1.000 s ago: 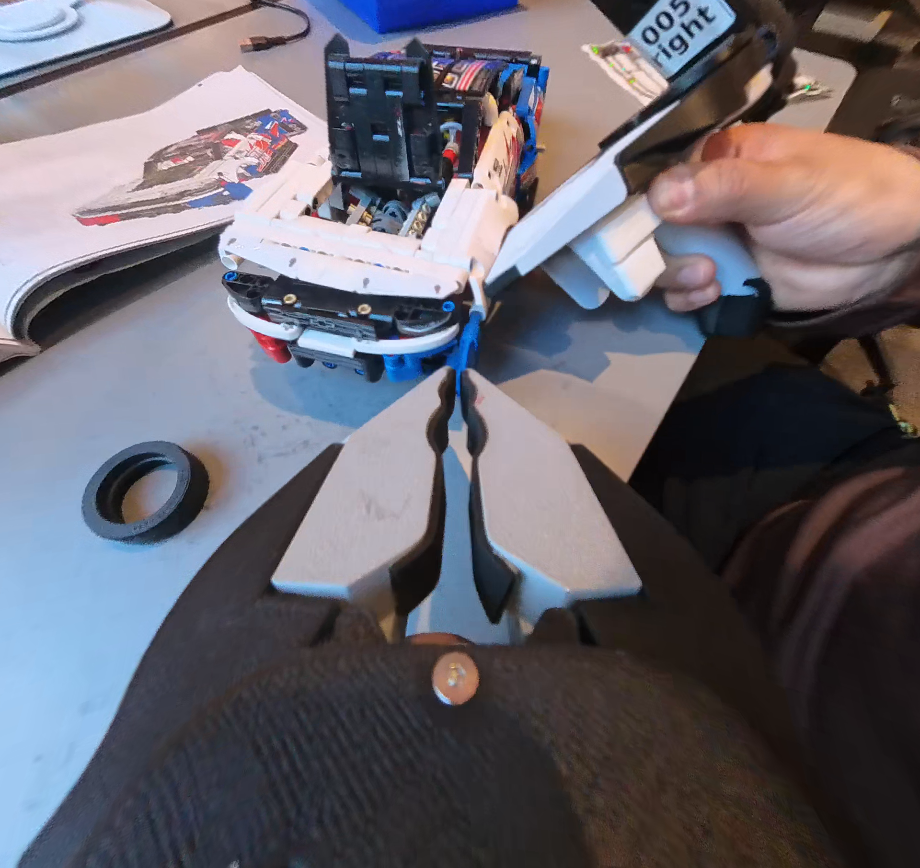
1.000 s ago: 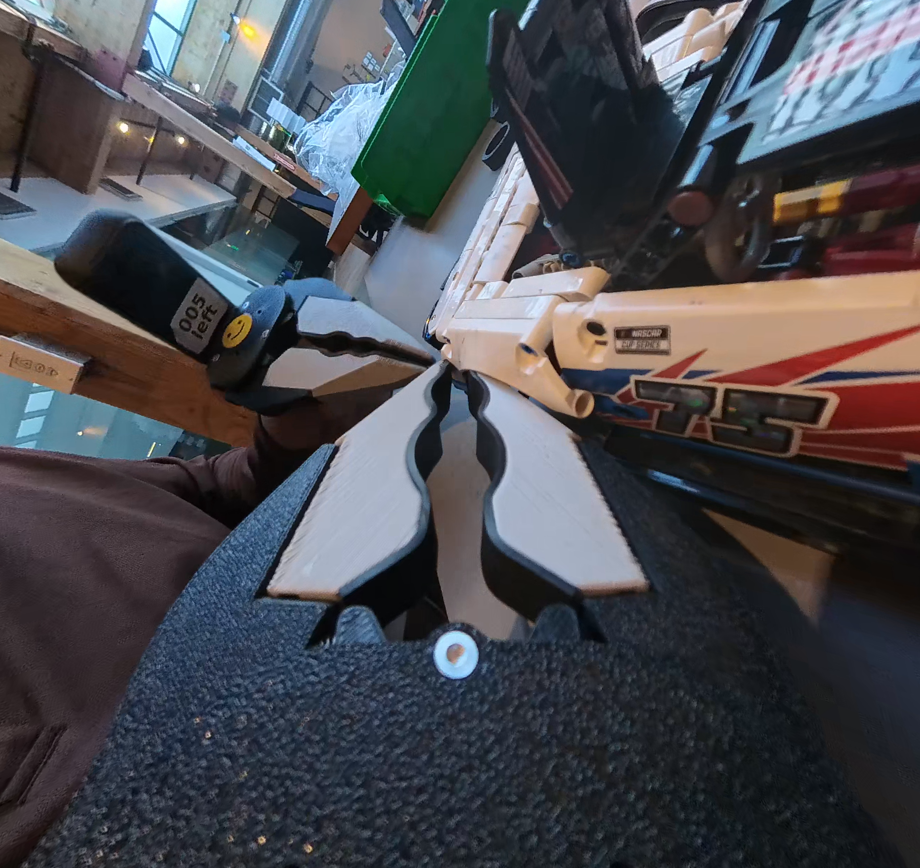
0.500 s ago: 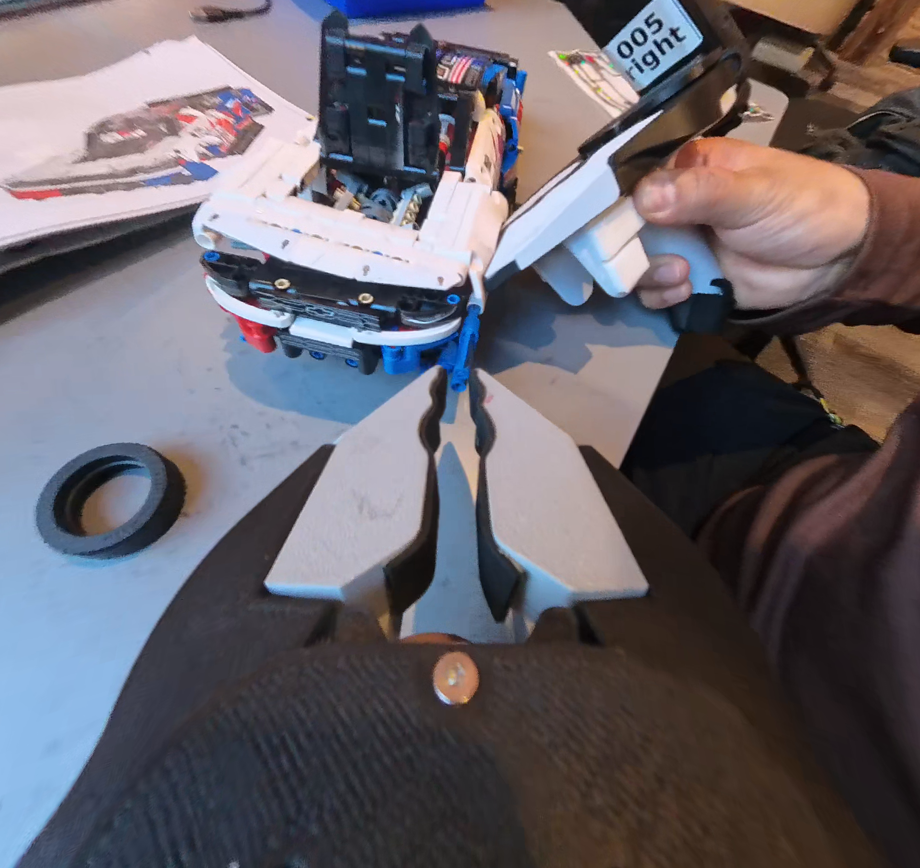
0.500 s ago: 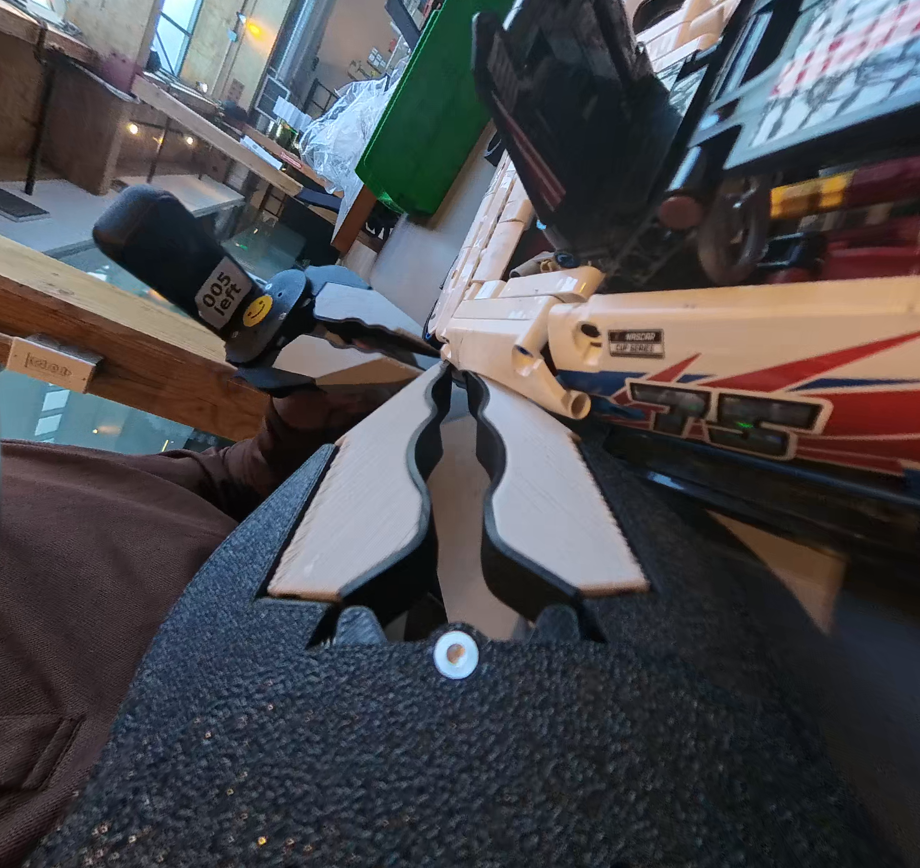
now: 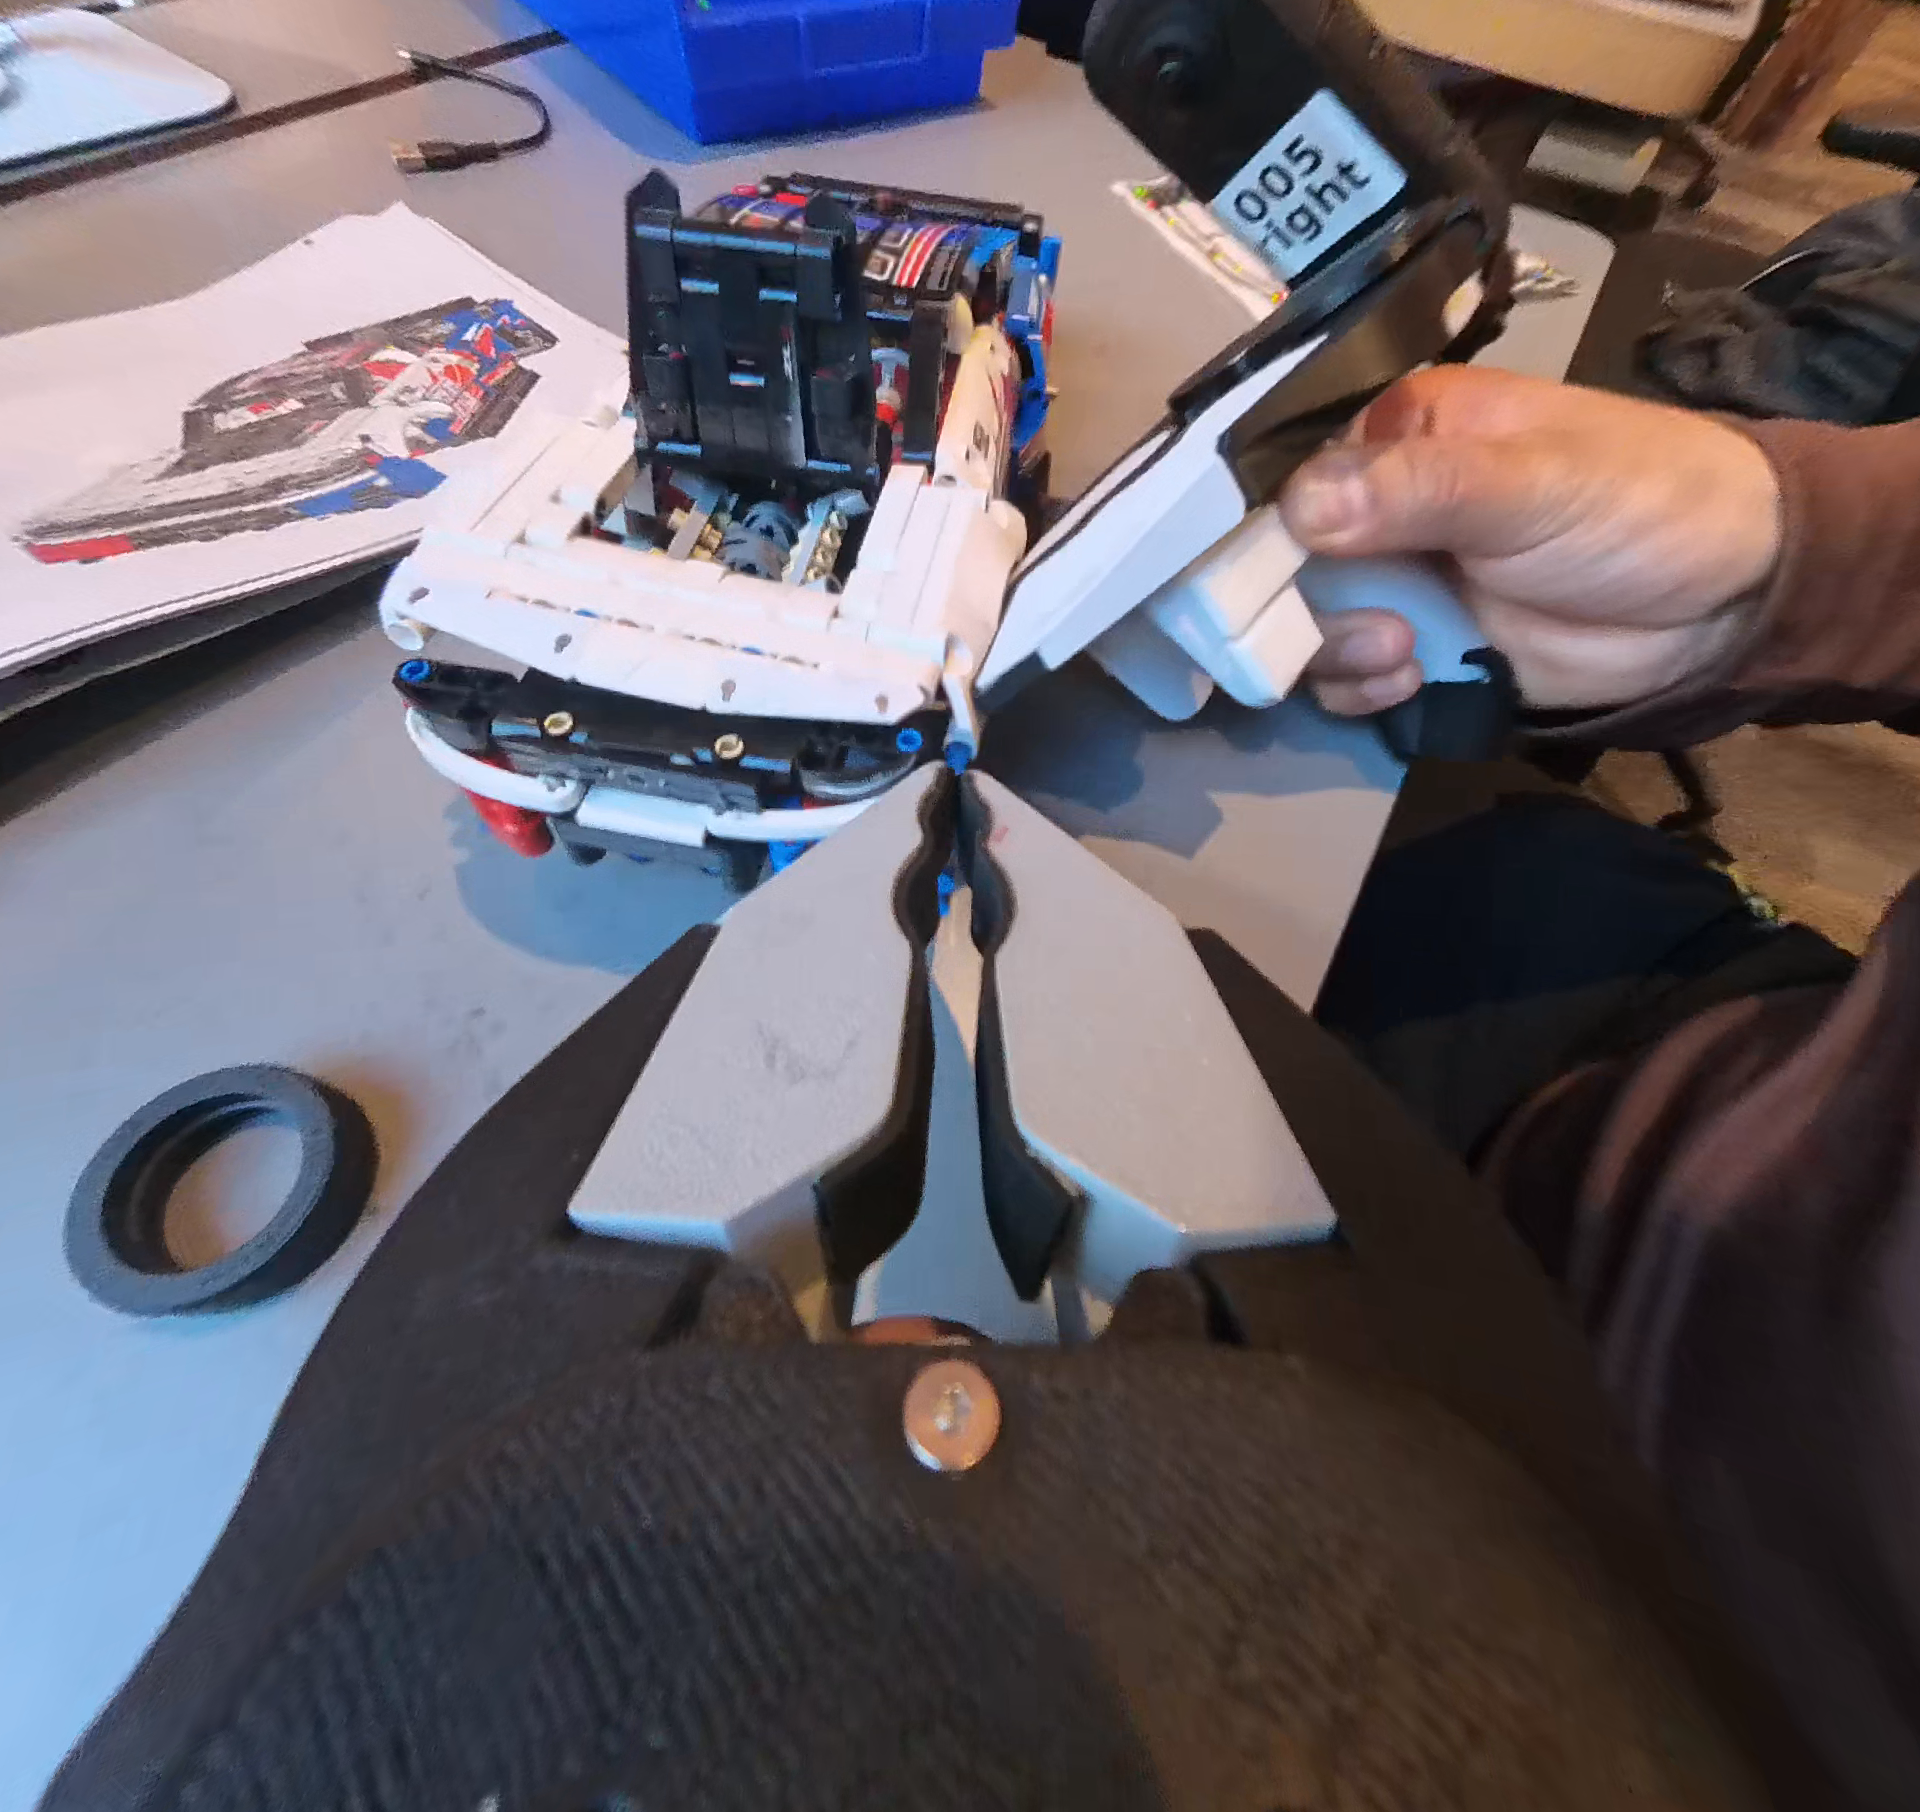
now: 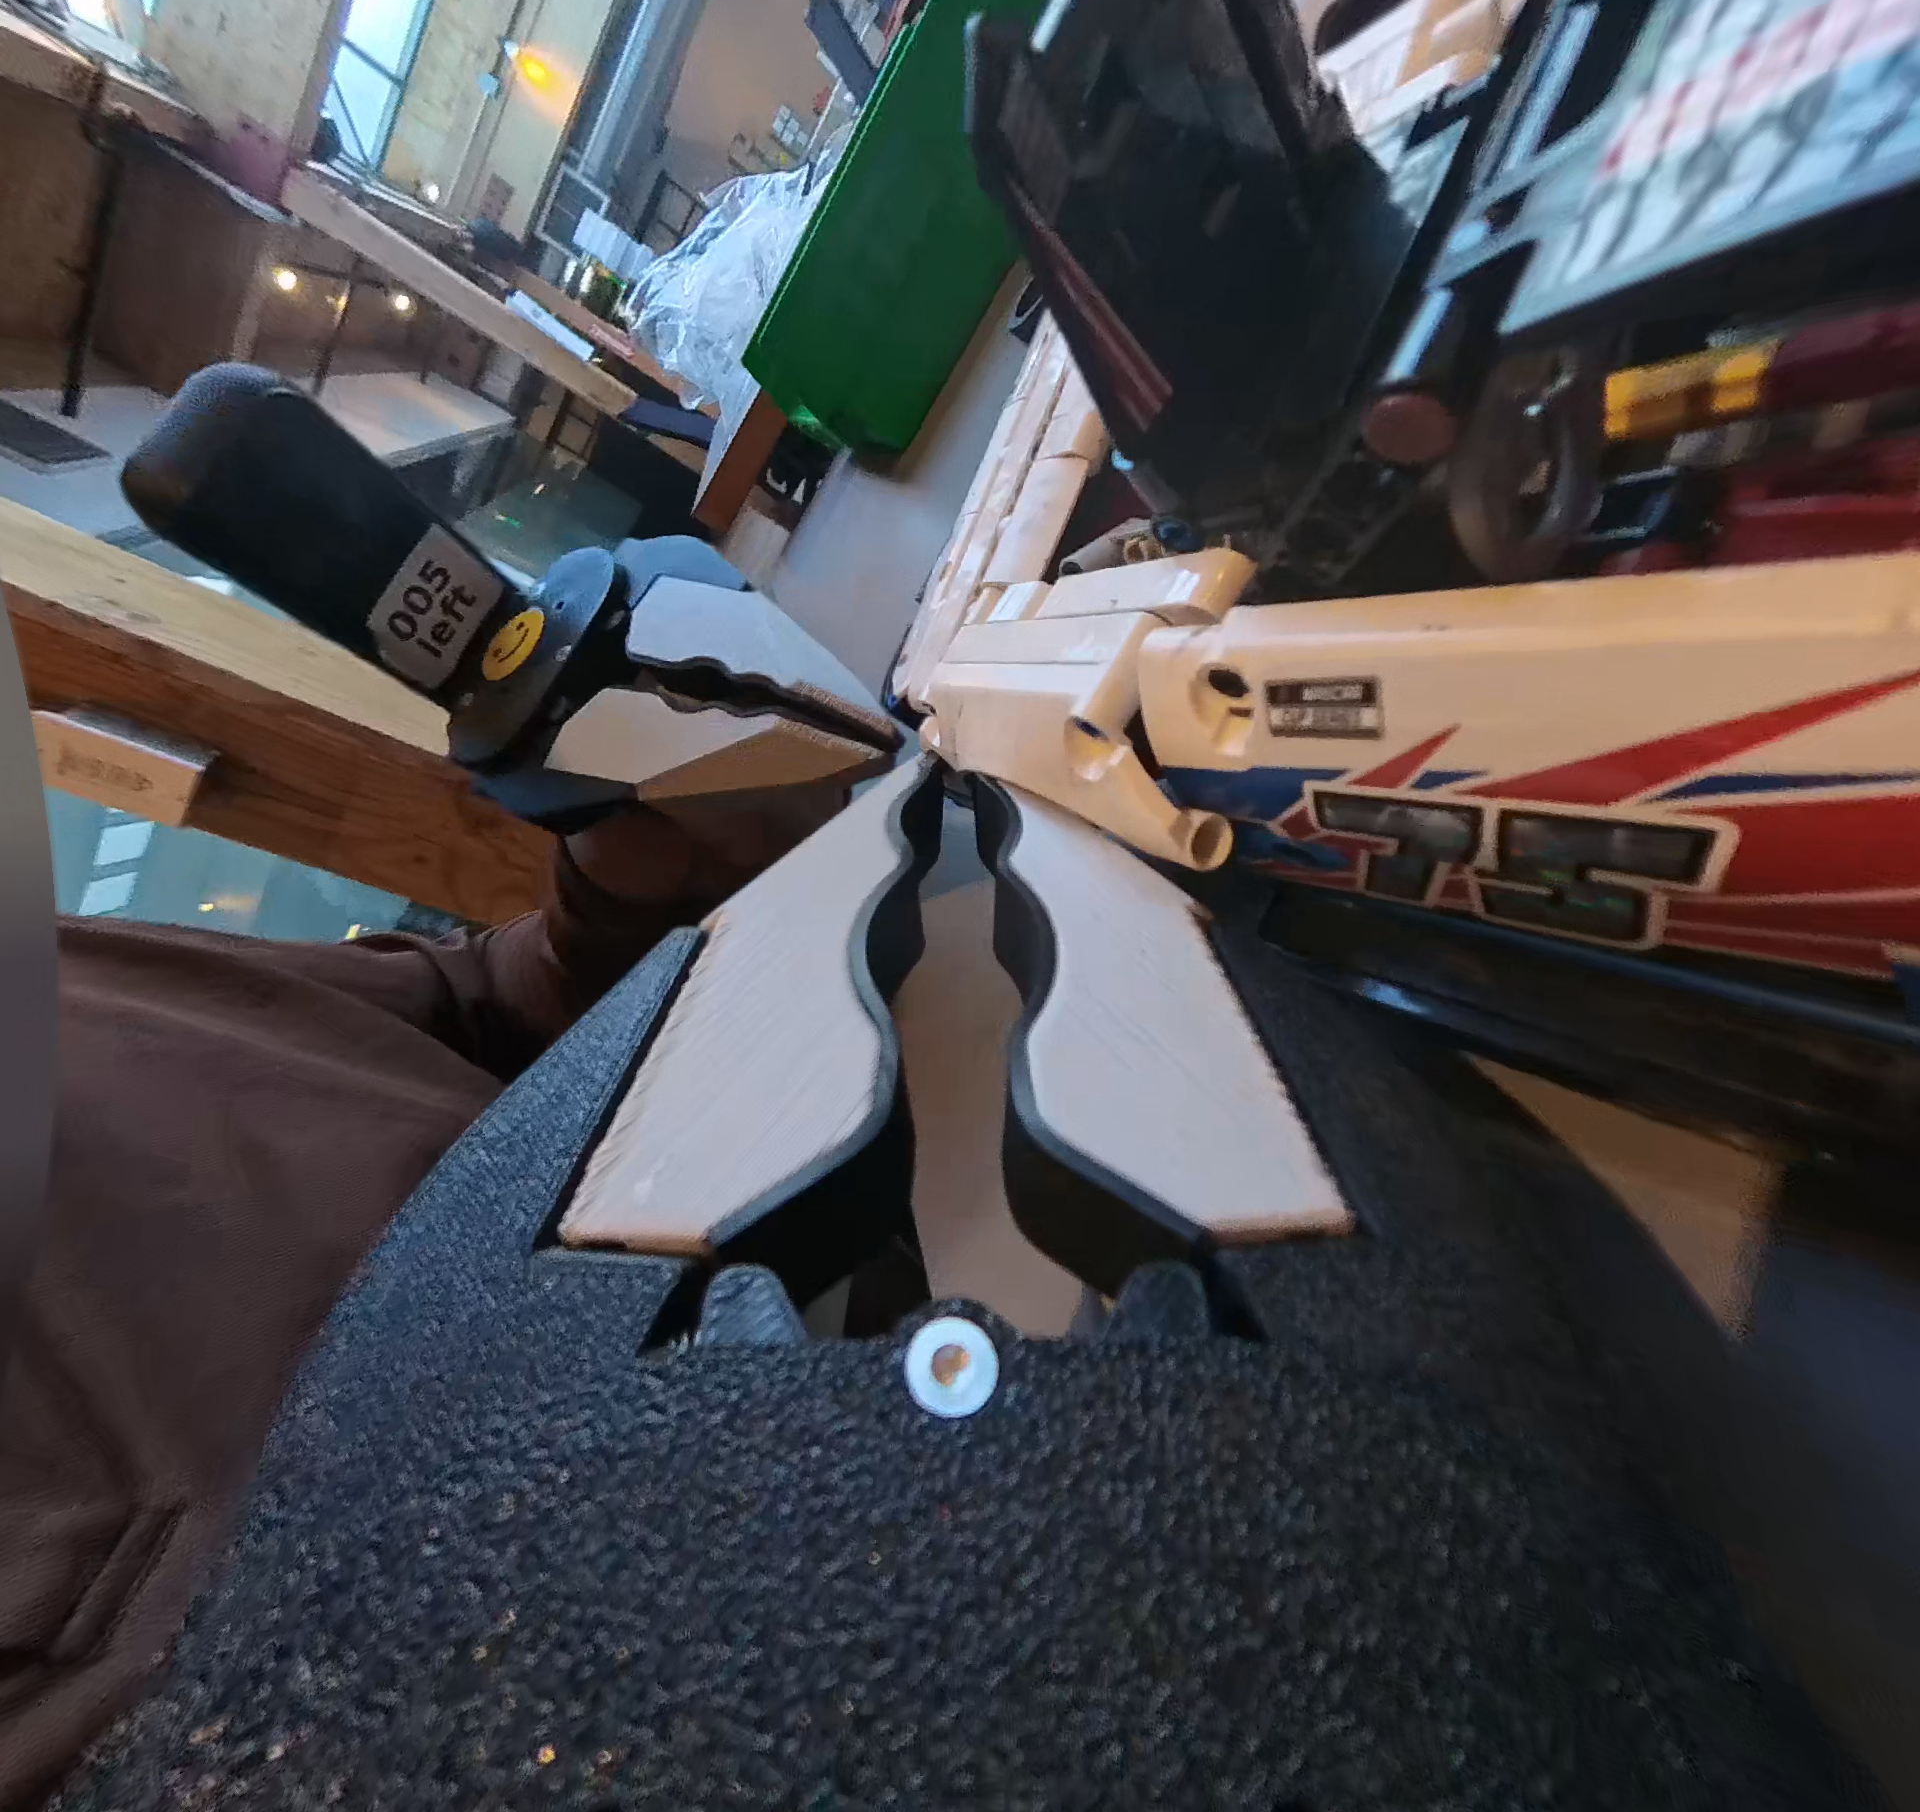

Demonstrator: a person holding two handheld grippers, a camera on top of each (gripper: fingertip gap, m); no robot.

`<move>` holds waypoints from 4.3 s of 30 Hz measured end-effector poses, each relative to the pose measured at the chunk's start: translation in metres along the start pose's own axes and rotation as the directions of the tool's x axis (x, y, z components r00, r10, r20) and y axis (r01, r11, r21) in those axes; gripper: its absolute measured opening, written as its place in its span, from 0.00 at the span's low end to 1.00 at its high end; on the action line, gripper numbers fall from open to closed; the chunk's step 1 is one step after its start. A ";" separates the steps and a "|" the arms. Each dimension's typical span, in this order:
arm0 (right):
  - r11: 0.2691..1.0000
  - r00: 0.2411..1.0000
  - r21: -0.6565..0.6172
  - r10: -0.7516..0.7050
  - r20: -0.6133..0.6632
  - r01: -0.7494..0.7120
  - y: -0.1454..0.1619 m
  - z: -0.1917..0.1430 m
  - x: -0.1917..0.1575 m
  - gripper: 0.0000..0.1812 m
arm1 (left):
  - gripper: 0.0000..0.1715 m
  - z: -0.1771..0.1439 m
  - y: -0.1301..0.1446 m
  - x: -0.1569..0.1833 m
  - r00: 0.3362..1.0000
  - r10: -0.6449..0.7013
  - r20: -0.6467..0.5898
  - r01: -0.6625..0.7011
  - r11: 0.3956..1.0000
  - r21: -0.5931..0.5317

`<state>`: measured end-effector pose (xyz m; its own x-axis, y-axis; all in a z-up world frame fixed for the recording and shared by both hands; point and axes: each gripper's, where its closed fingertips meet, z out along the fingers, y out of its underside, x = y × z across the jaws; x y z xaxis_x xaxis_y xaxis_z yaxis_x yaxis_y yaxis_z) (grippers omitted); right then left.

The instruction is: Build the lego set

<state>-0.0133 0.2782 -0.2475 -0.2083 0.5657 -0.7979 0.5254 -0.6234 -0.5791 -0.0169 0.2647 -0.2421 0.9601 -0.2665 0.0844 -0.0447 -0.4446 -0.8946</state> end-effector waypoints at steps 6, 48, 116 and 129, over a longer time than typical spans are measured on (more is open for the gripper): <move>1.000 1.000 0.002 -0.002 0.004 0.002 -0.001 0.002 -0.001 0.03 | 0.00 -0.024 0.006 -0.010 0.999 -0.021 0.048 0.021 1.000 -0.002; 1.000 1.000 -0.023 -0.004 -0.025 0.003 0.004 -0.009 -0.001 0.15 | 0.08 -0.013 0.019 -0.011 0.998 0.060 0.012 -0.059 0.996 -0.068; 0.755 0.549 -0.191 -0.602 -0.579 0.627 -0.039 -0.174 0.070 0.14 | 0.25 -0.059 -0.022 -0.079 0.994 0.061 0.092 -0.088 0.942 0.323; 0.744 0.552 -0.202 -0.623 -0.555 0.637 -0.036 -0.171 0.068 0.17 | 0.25 -0.052 -0.019 -0.078 0.989 0.094 0.117 -0.124 0.952 0.280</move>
<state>0.0947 0.4313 -0.2520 0.0157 0.9998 0.0131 0.4248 0.0052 -0.9053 -0.1049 0.2494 -0.2090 0.9774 -0.2050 -0.0520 -0.0841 -0.1508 -0.9850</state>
